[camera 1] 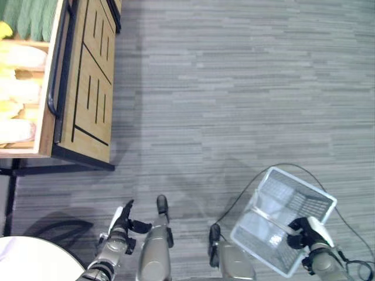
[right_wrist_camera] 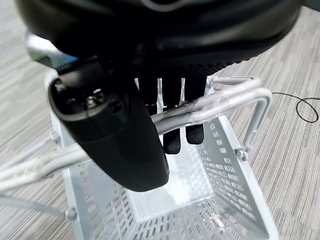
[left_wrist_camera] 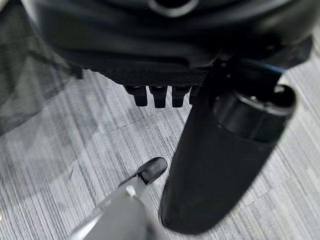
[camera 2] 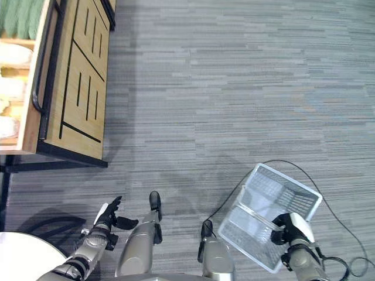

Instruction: Get the vegetables into the basket

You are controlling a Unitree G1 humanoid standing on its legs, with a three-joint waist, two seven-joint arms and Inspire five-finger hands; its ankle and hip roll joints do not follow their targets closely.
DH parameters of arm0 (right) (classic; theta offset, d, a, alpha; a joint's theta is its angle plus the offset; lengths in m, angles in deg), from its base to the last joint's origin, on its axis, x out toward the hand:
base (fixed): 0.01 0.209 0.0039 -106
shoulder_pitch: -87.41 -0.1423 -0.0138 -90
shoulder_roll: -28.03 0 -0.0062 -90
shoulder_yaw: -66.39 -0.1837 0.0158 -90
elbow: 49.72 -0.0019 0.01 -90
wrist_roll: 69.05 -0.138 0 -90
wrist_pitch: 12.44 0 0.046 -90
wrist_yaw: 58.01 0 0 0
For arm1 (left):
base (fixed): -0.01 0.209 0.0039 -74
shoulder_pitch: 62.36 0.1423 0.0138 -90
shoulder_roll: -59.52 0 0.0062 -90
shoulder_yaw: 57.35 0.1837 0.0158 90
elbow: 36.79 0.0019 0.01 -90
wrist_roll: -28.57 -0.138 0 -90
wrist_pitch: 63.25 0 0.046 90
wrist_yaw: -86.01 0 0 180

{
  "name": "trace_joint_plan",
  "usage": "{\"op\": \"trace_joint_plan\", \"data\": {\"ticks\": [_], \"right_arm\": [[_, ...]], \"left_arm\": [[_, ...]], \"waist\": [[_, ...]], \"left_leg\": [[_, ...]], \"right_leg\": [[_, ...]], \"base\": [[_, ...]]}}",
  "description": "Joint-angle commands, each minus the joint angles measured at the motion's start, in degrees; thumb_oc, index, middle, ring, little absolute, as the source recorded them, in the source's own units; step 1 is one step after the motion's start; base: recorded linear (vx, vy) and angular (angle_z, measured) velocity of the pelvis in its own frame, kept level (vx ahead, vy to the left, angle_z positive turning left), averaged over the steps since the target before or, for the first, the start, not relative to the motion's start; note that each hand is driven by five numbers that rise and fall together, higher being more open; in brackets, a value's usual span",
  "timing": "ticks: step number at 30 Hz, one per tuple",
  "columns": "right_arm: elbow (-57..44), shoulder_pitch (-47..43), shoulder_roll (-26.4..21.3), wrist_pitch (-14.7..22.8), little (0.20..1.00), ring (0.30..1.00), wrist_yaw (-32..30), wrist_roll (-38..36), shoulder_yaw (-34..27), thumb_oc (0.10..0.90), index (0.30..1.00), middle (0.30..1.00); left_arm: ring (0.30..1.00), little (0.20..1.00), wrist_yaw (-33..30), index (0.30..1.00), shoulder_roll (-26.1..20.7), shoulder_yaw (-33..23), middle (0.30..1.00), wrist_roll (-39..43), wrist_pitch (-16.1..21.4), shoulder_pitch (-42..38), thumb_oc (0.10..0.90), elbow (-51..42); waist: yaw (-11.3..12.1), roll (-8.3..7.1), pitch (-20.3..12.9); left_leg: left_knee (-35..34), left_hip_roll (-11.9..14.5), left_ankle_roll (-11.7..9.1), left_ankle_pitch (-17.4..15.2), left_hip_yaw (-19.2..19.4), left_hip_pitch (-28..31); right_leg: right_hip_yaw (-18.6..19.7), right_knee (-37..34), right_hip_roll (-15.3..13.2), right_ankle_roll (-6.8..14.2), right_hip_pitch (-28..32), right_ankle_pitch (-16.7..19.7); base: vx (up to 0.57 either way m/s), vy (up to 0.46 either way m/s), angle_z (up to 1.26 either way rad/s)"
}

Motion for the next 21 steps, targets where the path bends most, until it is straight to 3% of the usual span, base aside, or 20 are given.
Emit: {"op": "trace_joint_plan", "data": {"ticks": [1, 3, 5, 7, 10, 13, 15, 19, 20, 21], "right_arm": [[-4.0, -1.1, -4.7, 0.7, 0.300, 0.300, -2.6, -1.4, -1.4, 0.400, 0.300, 0.300], [-2.6, -2.2, -4.1, 0.6, 0.300, 0.300, -3.0, -1.6, -0.7, 0.400, 0.300, 0.300], [-2.4, -3.0, -3.8, 0.8, 0.300, 0.300, -3.0, -1.7, -0.1, 0.400, 0.300, 0.300], [-2.2, -3.9, -3.8, 1.0, 0.300, 0.300, -3.3, -2.2, 0.4, 0.400, 0.300, 0.300], [-2.2, -4.9, -4.1, 1.1, 0.300, 0.300, -3.8, -2.7, 0.5, 0.400, 0.300, 0.300], [-1.2, -4.9, -4.1, 1.1, 0.300, 0.300, -4.0, -3.1, 0.2, 0.400, 0.300, 0.300], [-1.2, -4.4, -4.5, 0.9, 0.300, 0.300, -3.4, -3.1, -0.2, 0.400, 0.300, 0.300], [0.5, -3.5, -4.5, 1.1, 0.300, 0.300, -3.1, -2.8, 0.0, 0.400, 0.300, 0.300], [0.6, -2.5, -6.0, 1.2, 0.300, 0.300, -2.5, -2.9, -0.5, 0.400, 0.300, 0.300], [0.6, -2.5, -6.1, 1.2, 0.300, 0.300, -2.5, -2.9, -0.5, 0.400, 0.300, 0.300]], "left_arm": [[1.000, 1.000, -0.4, 1.000, -1.5, 0.0, 1.000, -0.5, 0.0, 5.4, 0.900, -1.2], [1.000, 1.000, -0.5, 1.000, -1.7, -0.7, 1.000, 0.5, -0.2, 5.3, 0.900, -0.7], [1.000, 1.000, -0.9, 1.000, -1.9, -1.1, 1.000, 1.0, -0.2, 4.7, 0.900, -0.3], [1.000, 1.000, -1.2, 1.000, -1.8, -1.0, 1.000, 0.8, -0.1, 3.9, 0.900, 0.7], [1.000, 1.000, -1.5, 1.000, -1.6, -0.7, 1.000, 0.1, -0.2, 3.8, 0.900, 0.8], [1.000, 1.000, -1.1, 1.000, -1.1, -0.4, 1.000, -1.6, -0.2, 2.8, 0.900, 2.2], [1.000, 1.000, -0.7, 1.000, -0.7, 0.2, 1.000, -2.5, -0.1, 2.7, 0.900, 2.1], [1.000, 1.000, -0.8, 1.000, 0.3, 0.4, 1.000, -2.2, 0.0, 3.1, 0.900, 1.8], [1.000, 1.000, -0.5, 1.000, 1.1, 0.9, 1.000, -2.1, 0.0, 3.4, 0.900, 1.4], [1.000, 1.000, -0.5, 1.000, 1.1, 0.9, 1.000, -2.1, 0.0, 3.4, 0.900, 1.4]], "waist": [[2.4, -1.04, -1.1], [2.1, -0.58, -0.4], [1.1, 0.02, 0.7], [0.5, 0.21, 1.9], [-0.4, 0.25, 3.2], [-3.2, 0.48, 3.8], [-4.4, 0.59, 3.6], [-4.3, 0.32, 2.6], [-4.4, 0.48, 2.2], [-4.5, 0.58, 2.2]], "left_leg": [[8.3, 1.0, -2.1, -6.4, -1.1, -3.9], [7.9, -0.2, -0.9, -8.3, -0.3, -1.5], [6.8, -0.9, -0.6, -8.6, -0.6, 0.4], [5.8, -1.6, -0.6, -9.2, -0.5, 2.2], [5.4, -2.5, -1.2, -11.6, -1.1, 5.0], [5.9, -3.9, -2.3, -15.3, -3.6, 9.9], [7.8, -5.0, -2.5, -16.6, -5.2, 10.8], [10.8, -5.3, -3.4, -17.0, -6.1, 12.2], [18.7, -4.7, -5.6, -13.9, -7.2, 10.7], [18.9, -4.6, -5.7, -14.1, -7.3, 10.6]], "right_leg": [[-0.8, 7.2, -9.7, 5.0, -0.1, 21.8], [-1.6, 11.1, -10.0, 4.6, -2.4, 23.1], [0.0, 12.5, -6.6, 3.6, -6.7, 20.8], [-1.8, 10.6, -3.7, 2.7, -10.9, 17.2], [-3.7, 3.2, -2.0, 3.0, -16.1, 15.7], [-0.4, -10.6, -0.5, 5.1, -19.7, 19.8], [2.1, -10.2, -0.3, 5.4, -20.1, 20.2], [1.5, -8.8, 0.1, 4.1, -18.1, 21.0], [0.8, -7.7, 1.7, 2.3, -15.6, 19.4], [0.6, -7.7, 1.7, 2.3, -15.6, 19.3]], "base": [[0.22, 0.345, -0.07], [0.22, 0.290, -0.16], [0.18, 0.210, 0.07], [0.20, 0.117, 0.03], [0.25, -0.021, 0.07], [0.49, -0.155, 0.43], [0.30, -0.096, 0.61], [0.33, -0.179, 0.69], [0.26, -0.227, 0.31], [0.34, -0.291, 0.10]]}}
